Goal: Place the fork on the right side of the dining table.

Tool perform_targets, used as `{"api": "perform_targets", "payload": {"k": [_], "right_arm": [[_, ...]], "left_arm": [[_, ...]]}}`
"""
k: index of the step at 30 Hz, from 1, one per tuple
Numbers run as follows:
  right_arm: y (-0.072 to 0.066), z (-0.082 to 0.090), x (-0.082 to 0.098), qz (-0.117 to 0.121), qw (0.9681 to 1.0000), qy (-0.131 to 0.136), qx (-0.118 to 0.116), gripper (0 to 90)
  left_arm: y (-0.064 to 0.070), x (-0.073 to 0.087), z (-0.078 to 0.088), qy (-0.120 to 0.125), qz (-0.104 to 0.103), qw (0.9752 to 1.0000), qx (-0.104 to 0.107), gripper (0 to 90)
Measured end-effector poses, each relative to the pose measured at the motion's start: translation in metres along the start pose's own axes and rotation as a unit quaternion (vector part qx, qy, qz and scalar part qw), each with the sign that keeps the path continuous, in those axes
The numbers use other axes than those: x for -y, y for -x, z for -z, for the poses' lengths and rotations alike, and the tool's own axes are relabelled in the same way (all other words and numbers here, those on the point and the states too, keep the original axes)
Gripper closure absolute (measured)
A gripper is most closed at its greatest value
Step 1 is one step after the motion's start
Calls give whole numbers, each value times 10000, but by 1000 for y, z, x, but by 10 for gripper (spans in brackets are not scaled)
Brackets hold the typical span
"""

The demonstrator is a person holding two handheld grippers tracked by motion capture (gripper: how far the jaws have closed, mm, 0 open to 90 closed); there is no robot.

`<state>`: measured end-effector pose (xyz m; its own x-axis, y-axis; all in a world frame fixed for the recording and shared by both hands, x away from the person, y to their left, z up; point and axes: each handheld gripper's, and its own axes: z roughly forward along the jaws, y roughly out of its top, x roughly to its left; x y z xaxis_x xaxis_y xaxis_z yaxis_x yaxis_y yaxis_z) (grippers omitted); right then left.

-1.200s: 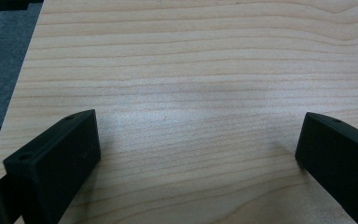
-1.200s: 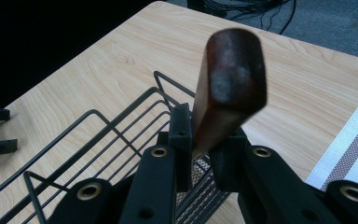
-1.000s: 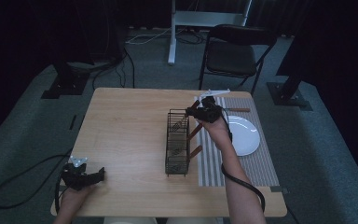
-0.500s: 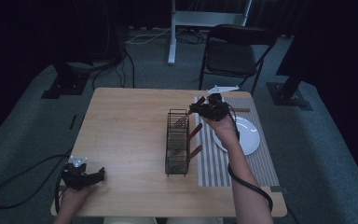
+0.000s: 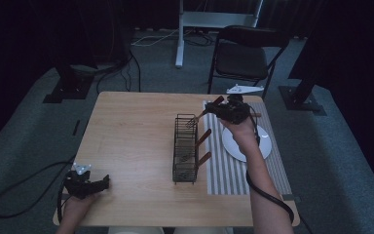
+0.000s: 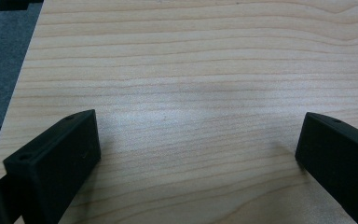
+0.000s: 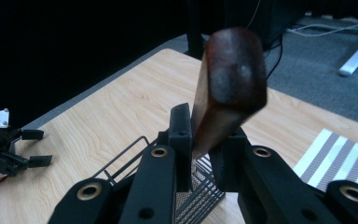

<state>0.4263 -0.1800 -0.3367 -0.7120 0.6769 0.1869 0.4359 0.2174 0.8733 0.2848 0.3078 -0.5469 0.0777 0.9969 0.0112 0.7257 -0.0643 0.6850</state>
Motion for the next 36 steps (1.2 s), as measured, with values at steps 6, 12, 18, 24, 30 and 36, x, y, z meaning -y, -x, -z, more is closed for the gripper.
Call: {"api": "perform_targets", "payload": {"k": [6, 12, 18, 24, 30, 36], "right_arm": [[1, 24, -8, 2, 9997, 232, 64, 806], [2, 40, -8, 46, 9994, 270, 203, 806], [6, 54, 2, -6, 9991, 290, 298, 805], [12, 59, 15, -85, 9990, 228, 381, 805], [12, 64, 29, -121, 9989, 238, 388, 805], [15, 67, 51, -220, 9989, 142, 386, 805]], "left_arm": [[0, 0, 0, 5, 0, 10000, -3, 2], [0, 0, 0, 4, 0, 10000, -2, 2], [0, 0, 0, 11, 9, 10000, 0, 2], [0, 0, 0, -3, -11, 10000, 0, 2], [0, 0, 0, 5, -1, 10000, -1, 2], [0, 0, 0, 3, 6, 10000, -2, 2]]}}
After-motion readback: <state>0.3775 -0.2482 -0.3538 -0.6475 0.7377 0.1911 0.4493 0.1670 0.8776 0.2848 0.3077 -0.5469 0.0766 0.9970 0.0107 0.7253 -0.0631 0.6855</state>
